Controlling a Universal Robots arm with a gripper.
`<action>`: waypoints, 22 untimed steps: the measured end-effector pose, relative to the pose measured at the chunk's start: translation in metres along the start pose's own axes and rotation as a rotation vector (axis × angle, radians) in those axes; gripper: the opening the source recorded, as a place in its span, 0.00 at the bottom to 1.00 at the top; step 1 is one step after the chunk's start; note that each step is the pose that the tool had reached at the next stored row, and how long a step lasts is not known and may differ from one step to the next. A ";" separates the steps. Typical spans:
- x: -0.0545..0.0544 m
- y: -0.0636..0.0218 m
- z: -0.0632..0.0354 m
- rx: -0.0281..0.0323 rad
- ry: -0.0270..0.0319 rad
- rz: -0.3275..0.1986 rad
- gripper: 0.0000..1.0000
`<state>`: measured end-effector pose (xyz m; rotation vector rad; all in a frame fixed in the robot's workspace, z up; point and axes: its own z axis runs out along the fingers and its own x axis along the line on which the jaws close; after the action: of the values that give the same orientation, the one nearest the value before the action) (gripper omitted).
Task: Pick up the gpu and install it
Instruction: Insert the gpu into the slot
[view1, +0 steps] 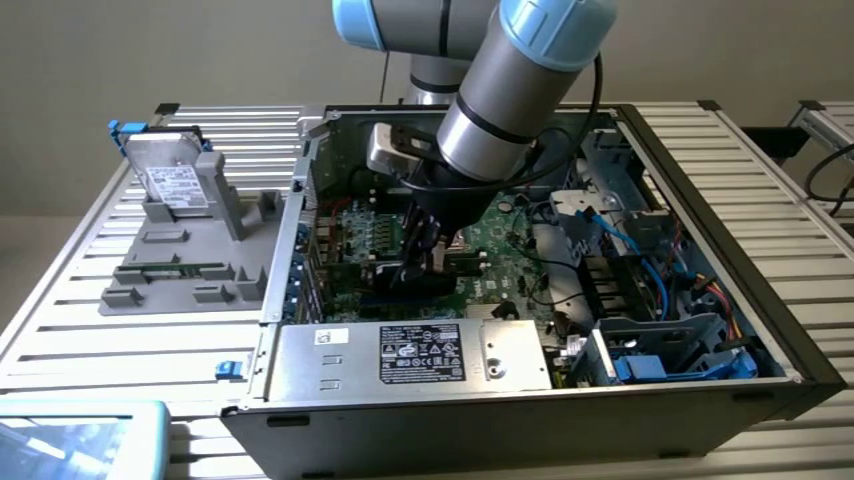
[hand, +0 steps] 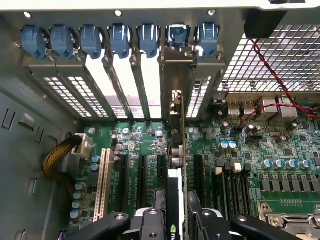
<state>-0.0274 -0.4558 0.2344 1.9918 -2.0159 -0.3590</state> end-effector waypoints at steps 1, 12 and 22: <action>0.000 -0.0001 0.0002 0.0000 0.0004 0.000 0.28; -0.001 -0.0002 0.0004 -0.0002 0.0073 0.007 0.28; -0.001 -0.0001 0.0003 -0.0007 0.0029 0.020 0.28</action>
<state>-0.0274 -0.4544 0.2341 1.9693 -2.0320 -0.3523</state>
